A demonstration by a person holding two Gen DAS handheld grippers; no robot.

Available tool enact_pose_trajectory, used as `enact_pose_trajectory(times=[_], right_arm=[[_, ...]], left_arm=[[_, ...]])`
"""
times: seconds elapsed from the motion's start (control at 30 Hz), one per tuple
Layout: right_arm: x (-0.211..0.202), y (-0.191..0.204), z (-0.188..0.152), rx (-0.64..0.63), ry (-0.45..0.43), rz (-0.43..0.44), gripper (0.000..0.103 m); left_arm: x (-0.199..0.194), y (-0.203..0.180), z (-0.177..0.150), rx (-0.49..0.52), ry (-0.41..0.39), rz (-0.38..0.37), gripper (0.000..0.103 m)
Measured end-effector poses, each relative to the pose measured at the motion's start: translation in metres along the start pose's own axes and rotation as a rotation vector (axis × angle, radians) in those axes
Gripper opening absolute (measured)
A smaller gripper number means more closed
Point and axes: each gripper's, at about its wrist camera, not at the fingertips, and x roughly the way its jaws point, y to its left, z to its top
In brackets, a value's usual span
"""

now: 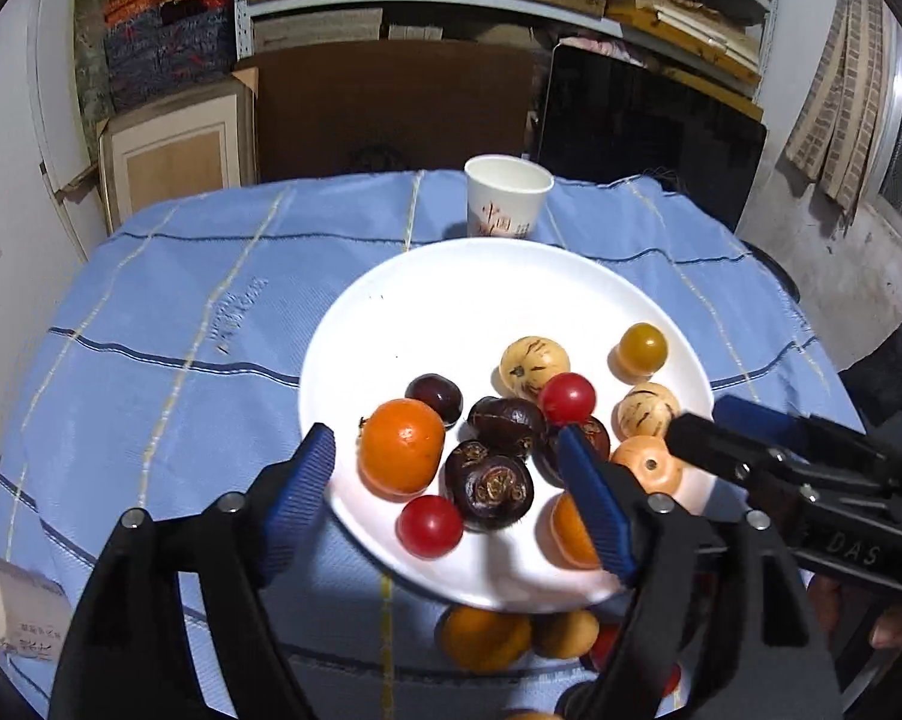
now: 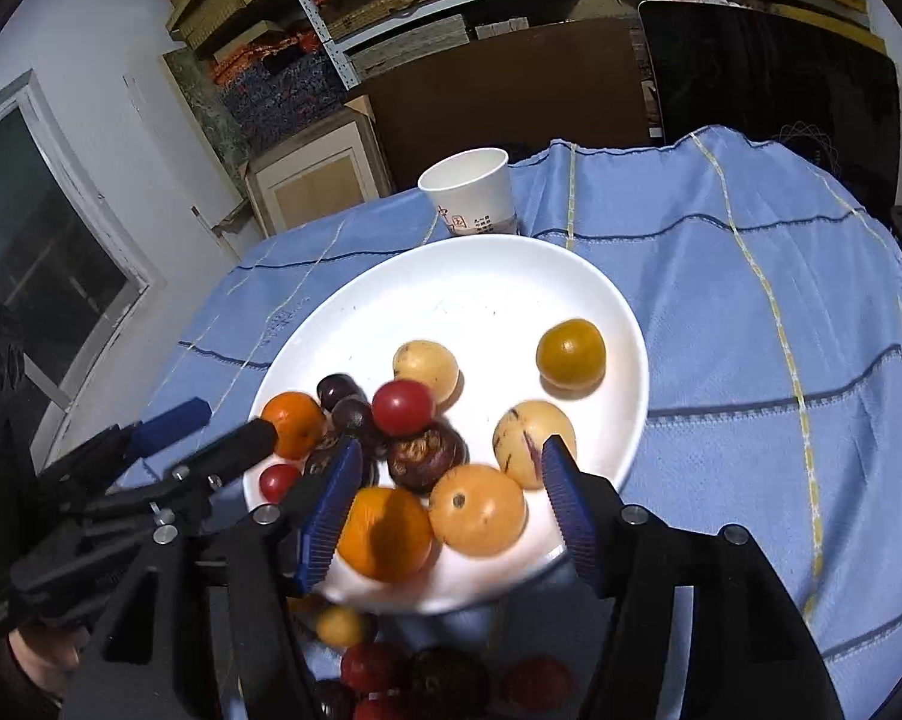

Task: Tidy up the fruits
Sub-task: 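Carry both tomatoes onto the white plate and open both tools, then move both tools back toward the pale pepino and remaining fruits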

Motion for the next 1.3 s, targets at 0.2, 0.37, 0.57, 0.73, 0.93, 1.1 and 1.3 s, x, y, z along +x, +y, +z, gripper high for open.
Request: enact_pose_trajectory(times=[0.2,0.37,0.57,0.73,0.93,1.1,1.3], right_arm=[[-0.038,-0.014,-0.031,0.038,-0.026,0.014,0.069],[-0.067,-0.014,-0.068,0.0,-0.041,-0.02,0.074],[-0.085,-0.012,-0.107,0.003,-0.027,-0.032,0.076],[-0.082,-0.01,-0.13,0.046,-0.006,-0.031,0.077],[-0.069,-0.01,-0.147,0.052,0.001,0.006,0.077],[-0.067,-0.015,-0.15,0.072,0.007,0.021,0.077],[-0.07,-0.012,-0.15,0.061,-0.004,0.017,0.078]], left_arm=[[-0.026,0.005,-0.019,-0.011,0.01,0.012,0.084],[-0.05,0.002,-0.053,0.011,0.019,0.019,0.084],[-0.072,-0.008,-0.096,0.025,0.044,0.009,0.088],[-0.079,-0.018,-0.122,0.065,0.044,0.028,0.088],[-0.069,-0.02,-0.138,0.076,0.082,0.025,0.088],[-0.058,-0.019,-0.144,0.054,0.102,0.014,0.088],[-0.052,-0.022,-0.151,0.063,0.124,0.013,0.088]])
